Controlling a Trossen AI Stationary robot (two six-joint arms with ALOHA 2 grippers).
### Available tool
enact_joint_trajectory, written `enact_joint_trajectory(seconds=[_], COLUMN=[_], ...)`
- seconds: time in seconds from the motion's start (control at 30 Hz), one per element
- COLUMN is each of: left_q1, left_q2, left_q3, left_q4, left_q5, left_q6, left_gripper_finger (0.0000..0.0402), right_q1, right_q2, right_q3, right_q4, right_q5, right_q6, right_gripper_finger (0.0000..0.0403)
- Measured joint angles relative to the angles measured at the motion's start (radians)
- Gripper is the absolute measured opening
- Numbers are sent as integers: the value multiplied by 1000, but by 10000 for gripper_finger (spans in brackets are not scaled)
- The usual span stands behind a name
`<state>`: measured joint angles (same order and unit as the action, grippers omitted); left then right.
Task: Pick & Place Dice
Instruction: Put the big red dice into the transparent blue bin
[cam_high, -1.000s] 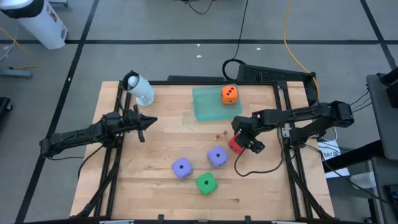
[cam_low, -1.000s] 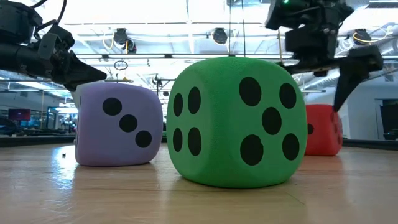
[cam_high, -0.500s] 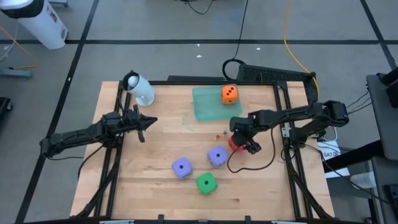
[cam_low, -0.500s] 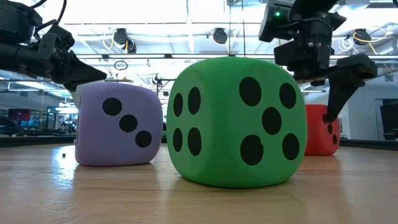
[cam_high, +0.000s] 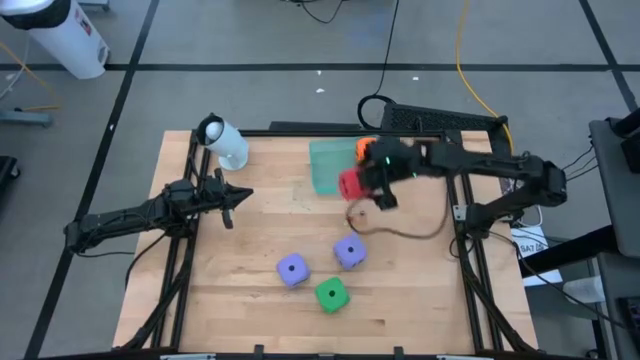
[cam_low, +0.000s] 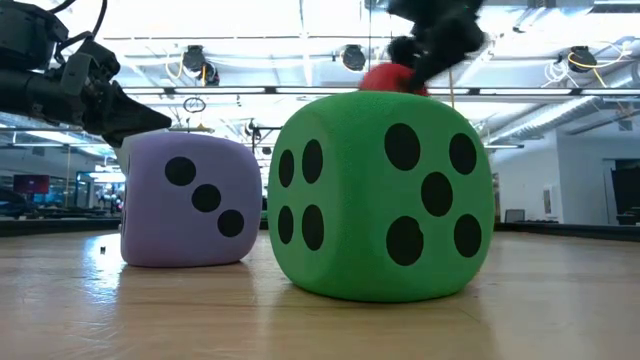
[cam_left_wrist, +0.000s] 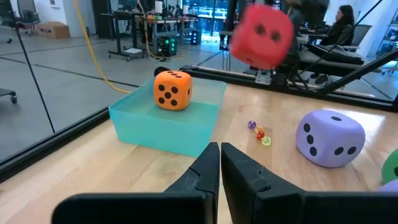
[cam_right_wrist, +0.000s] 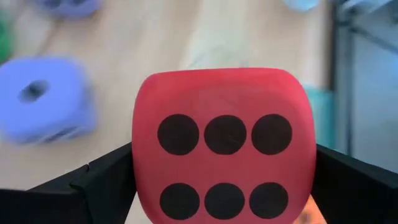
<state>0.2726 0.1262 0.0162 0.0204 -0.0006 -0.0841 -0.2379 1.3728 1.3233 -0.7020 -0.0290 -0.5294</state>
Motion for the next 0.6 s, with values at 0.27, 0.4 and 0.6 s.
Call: enact_joint_trajectory(seconds=[0.27,0.4,0.6], left_q1=[0,0,0], left_q2=[0,0,3], left_q3=[0,0,0], left_q4=[-1,-2,-9], left_q5=[0,2,2], left_q6=[-19,-51,-80], left_gripper_finger=[26,26,26], right_q1=[-226,-285,-313], right_q2=[198,303,398], right_q3=[123,123,124], right_q4=[5,86,208], right_q5=[-50,-98,-97], right_q6=[-43,-52,-54], right_gripper_finger=[395,395,395])
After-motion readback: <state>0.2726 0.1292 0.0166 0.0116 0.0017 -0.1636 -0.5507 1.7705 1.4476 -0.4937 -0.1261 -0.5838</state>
